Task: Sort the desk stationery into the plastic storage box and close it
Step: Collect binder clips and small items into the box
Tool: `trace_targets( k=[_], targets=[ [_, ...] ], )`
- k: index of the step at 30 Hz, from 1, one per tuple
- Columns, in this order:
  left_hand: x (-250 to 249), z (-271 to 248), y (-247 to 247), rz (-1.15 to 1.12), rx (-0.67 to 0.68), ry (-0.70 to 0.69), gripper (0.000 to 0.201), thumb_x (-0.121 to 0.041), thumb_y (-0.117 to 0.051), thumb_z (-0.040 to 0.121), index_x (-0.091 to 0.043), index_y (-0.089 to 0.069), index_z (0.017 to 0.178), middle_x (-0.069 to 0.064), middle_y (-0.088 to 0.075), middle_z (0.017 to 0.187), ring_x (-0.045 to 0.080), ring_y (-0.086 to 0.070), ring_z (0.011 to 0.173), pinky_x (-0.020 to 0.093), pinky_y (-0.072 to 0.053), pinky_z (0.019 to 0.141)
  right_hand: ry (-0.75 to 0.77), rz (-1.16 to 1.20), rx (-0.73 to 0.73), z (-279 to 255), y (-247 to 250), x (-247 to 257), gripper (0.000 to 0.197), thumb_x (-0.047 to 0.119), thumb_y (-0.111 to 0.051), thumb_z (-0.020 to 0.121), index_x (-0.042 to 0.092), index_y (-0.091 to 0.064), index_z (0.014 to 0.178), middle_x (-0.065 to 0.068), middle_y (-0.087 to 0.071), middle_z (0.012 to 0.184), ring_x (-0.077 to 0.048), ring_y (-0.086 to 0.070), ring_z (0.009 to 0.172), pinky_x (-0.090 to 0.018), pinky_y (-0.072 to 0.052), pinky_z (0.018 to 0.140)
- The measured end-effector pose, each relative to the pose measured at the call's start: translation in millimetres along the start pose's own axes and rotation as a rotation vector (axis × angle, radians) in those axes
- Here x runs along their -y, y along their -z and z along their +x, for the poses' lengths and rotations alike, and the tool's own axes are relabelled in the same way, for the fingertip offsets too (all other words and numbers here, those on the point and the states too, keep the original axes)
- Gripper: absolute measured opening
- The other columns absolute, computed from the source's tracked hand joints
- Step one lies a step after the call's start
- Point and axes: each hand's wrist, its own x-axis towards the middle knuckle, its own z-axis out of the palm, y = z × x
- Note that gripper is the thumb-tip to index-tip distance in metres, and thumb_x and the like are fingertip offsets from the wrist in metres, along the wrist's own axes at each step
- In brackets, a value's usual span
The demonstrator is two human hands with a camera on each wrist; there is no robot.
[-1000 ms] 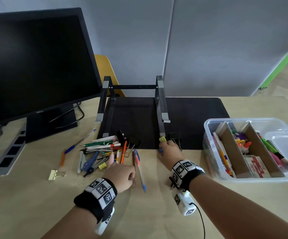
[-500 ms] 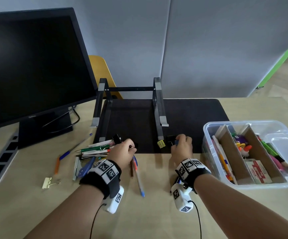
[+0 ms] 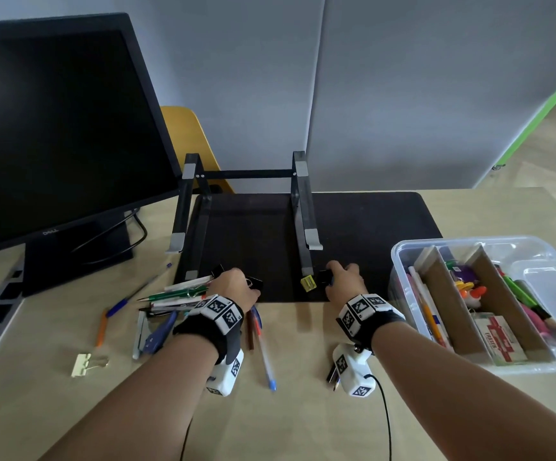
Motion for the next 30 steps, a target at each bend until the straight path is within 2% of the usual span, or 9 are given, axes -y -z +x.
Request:
trace_targets(
  k=[3, 5, 9, 11, 14, 19, 21, 24, 30],
  targets=[
    [0.4, 1.4, -0.9, -0.033, -0.015, 0.01, 0.039, -0.036, -0.067, 0.083, -0.008, -0.051, 0.104, 0.009, -0.066, 0.098, 0.029, -0.064, 0.095, 0.033, -0.049, 0.074, -0.025, 0.011, 0.0, -2.0, 2.1, -0.6, 0.037, 0.012, -0.053, 0.087, 0.02, -0.045, 0.123, -0.014, -0.034, 0.123, -0.033, -0.053, 0.1, -0.037, -0.051, 0.083],
    [1.2, 1.4, -0.4, -0.044, -0.036, 0.0, 0.039, -0.035, -0.064, 0.085, -0.008, -0.048, 0.108, 0.009, -0.065, 0.099, 0.029, -0.063, 0.096, 0.035, -0.048, 0.073, -0.036, 0.019, 0.003, -4.6, 3.1, 0.2, 0.037, 0.013, -0.054, 0.087, 0.019, -0.044, 0.122, -0.014, -0.035, 0.122, -0.033, -0.054, 0.097, -0.035, -0.052, 0.081],
    [3.2, 1.7, 1.5, -0.12, -0.069, -0.035, 0.022, -0.031, -0.058, 0.09, -0.011, -0.057, 0.099, 0.009, -0.066, 0.099, 0.029, -0.062, 0.093, 0.034, -0.048, 0.074, -0.07, 0.023, 0.005, -10.3, 4.6, 3.4, 0.038, 0.011, -0.048, 0.088, 0.015, -0.042, 0.125, -0.017, -0.038, 0.122, -0.034, -0.054, 0.1, -0.039, -0.051, 0.085],
    [2.5, 0.8, 3.4, -0.139, -0.092, -0.057, 0.019, -0.03, -0.056, 0.091, -0.012, -0.058, 0.094, 0.011, -0.061, 0.103, 0.031, -0.061, 0.091, 0.035, -0.047, 0.075, -0.087, 0.028, -0.01, -14.4, 5.3, 6.2, 0.038, 0.009, -0.046, 0.088, 0.012, -0.041, 0.126, -0.018, -0.039, 0.123, -0.035, -0.053, 0.102, -0.039, -0.049, 0.087],
    [-2.4, -4.3, 8.9, -0.139, -0.092, -0.079, 0.019, -0.031, -0.052, 0.094, -0.013, -0.056, 0.098, 0.011, -0.052, 0.107, 0.033, -0.059, 0.092, 0.037, -0.047, 0.079, -0.094, 0.039, -0.05, -22.7, 10.5, 11.2, 0.035, 0.007, -0.044, 0.09, 0.007, -0.039, 0.125, -0.02, -0.042, 0.124, -0.035, -0.053, 0.105, -0.039, -0.047, 0.086],
    [-18.4, -21.7, 23.7, -0.153, -0.097, -0.133, 0.013, -0.033, -0.047, 0.095, -0.021, -0.047, 0.091, 0.004, -0.06, 0.099, 0.031, -0.059, 0.094, 0.042, -0.048, 0.086, -0.044, 0.077, -0.05, -43.2, 34.2, 20.2, 0.032, 0.003, -0.038, 0.091, 0.004, -0.037, 0.123, -0.021, -0.043, 0.126, -0.037, -0.05, 0.112, -0.04, -0.042, 0.09],
    [-29.6, -33.3, 30.3, -0.162, -0.101, -0.16, 0.015, -0.032, -0.046, 0.096, -0.018, -0.05, 0.099, 0.004, -0.061, 0.098, 0.03, -0.059, 0.095, 0.039, -0.048, 0.084, 0.003, 0.092, -0.055, -53.6, 47.8, 21.6, 0.032, 0.001, -0.036, 0.09, 0.004, -0.037, 0.123, -0.022, -0.046, 0.125, -0.038, -0.051, 0.112, -0.038, -0.042, 0.087],
    [-47.8, -52.7, 39.3, -0.202, -0.127, -0.213, 0.018, -0.031, -0.046, 0.097, -0.016, -0.052, 0.104, 0.005, -0.06, 0.099, 0.029, -0.059, 0.094, 0.036, -0.047, 0.079, 0.091, 0.114, -0.07, -70.2, 71.4, 18.1, 0.028, 0.001, -0.034, 0.092, 0.002, -0.038, 0.12, -0.022, -0.055, 0.119, -0.037, -0.054, 0.107, -0.032, -0.038, 0.075],
    [-85.7, -85.3, 50.8, -0.283, -0.163, -0.309, 0.016, -0.031, -0.046, 0.097, -0.018, -0.051, 0.103, 0.004, -0.061, 0.092, 0.026, -0.059, 0.084, 0.034, -0.045, 0.068, 0.193, 0.097, -0.172, -101.6, 125.1, -11.2, 0.022, 0.018, -0.041, 0.098, 0.005, -0.048, 0.114, -0.015, -0.064, 0.104, -0.032, -0.061, 0.097, -0.031, -0.043, 0.071]
  ],
)
